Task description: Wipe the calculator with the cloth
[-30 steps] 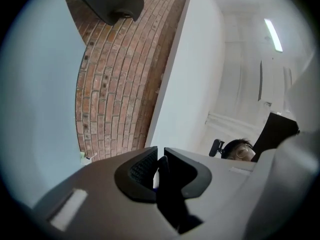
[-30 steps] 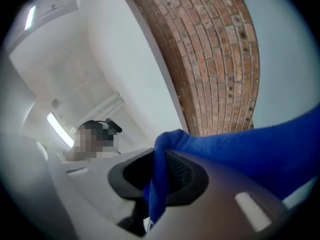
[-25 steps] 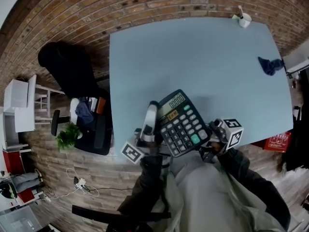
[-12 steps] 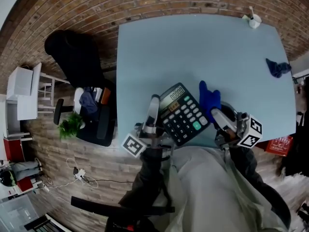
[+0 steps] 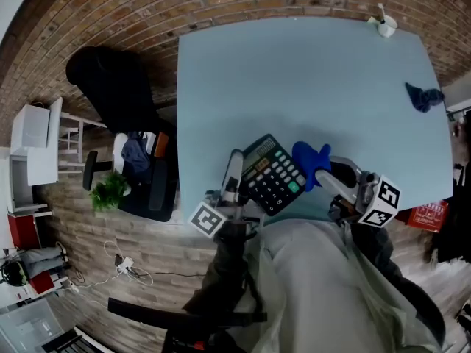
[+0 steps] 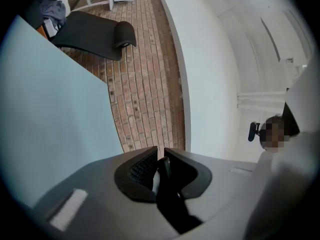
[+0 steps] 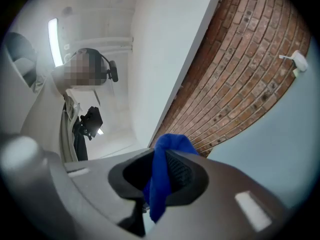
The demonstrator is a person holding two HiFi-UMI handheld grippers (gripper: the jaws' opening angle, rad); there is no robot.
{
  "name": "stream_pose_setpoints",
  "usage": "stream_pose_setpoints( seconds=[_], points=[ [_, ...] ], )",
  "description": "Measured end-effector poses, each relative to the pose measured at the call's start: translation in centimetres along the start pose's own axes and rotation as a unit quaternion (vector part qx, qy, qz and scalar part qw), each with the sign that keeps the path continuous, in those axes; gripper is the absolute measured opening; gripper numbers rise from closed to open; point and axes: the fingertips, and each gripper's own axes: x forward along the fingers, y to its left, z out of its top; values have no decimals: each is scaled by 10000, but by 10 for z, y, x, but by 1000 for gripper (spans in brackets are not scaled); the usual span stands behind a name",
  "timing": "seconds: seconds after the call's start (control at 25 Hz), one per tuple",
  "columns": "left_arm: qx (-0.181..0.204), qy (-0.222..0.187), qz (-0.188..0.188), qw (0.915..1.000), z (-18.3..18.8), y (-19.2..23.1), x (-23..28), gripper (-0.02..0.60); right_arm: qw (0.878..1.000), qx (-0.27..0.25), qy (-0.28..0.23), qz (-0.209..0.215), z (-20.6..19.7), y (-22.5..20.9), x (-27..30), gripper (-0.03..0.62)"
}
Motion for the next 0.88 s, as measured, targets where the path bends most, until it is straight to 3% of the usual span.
stream_pose_setpoints(
  seconds=[0.88],
  points=[
    [-105,44,336,9994,-12,25,-13,48,9996,71,190,192,-11,10,11,60]
  ],
)
